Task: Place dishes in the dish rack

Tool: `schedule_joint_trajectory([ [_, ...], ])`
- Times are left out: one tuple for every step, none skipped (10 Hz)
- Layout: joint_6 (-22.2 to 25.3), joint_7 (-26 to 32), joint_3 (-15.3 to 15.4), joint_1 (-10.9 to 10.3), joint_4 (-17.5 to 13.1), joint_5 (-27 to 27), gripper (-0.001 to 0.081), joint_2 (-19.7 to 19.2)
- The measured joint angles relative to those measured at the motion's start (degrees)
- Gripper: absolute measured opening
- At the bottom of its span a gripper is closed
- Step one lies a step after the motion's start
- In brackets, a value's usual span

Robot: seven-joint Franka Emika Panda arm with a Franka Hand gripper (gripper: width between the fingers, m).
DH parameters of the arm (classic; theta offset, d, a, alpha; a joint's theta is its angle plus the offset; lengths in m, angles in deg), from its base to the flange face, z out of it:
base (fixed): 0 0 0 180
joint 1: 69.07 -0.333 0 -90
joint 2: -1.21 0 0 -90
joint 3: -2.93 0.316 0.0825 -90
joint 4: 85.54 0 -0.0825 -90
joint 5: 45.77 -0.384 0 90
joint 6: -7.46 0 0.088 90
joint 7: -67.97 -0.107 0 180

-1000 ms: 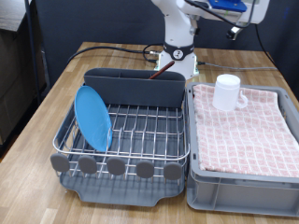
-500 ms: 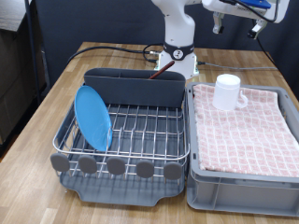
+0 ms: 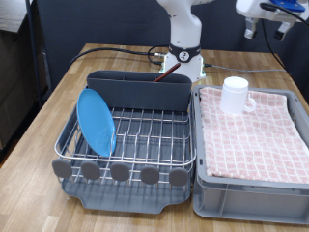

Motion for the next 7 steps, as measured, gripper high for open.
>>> schedule_joint_trajectory([
  [0.0,1.4,0.4,-0.8,-0.3,-1.4,0.0803,-0.3],
  [0.0,2.0,0.7,-1.5,-0.6,-2.4,0.0803,-0.5],
  [0.9,2.0,1.1,-1.8,-0.9,-3.3,0.0803,-0.6],
  [2.1,1.6,1.5,-1.8,-1.2,-3.5,0.0803,-0.7],
  [3.3,1.6,1.8,-1.8,-1.2,-4.0,0.0803,-0.9],
  [4.1,1.6,2.1,-1.8,-1.1,-4.1,0.0803,-1.4],
  [4.3,1.7,2.3,-1.8,-0.8,-4.1,0.0803,-2.3],
])
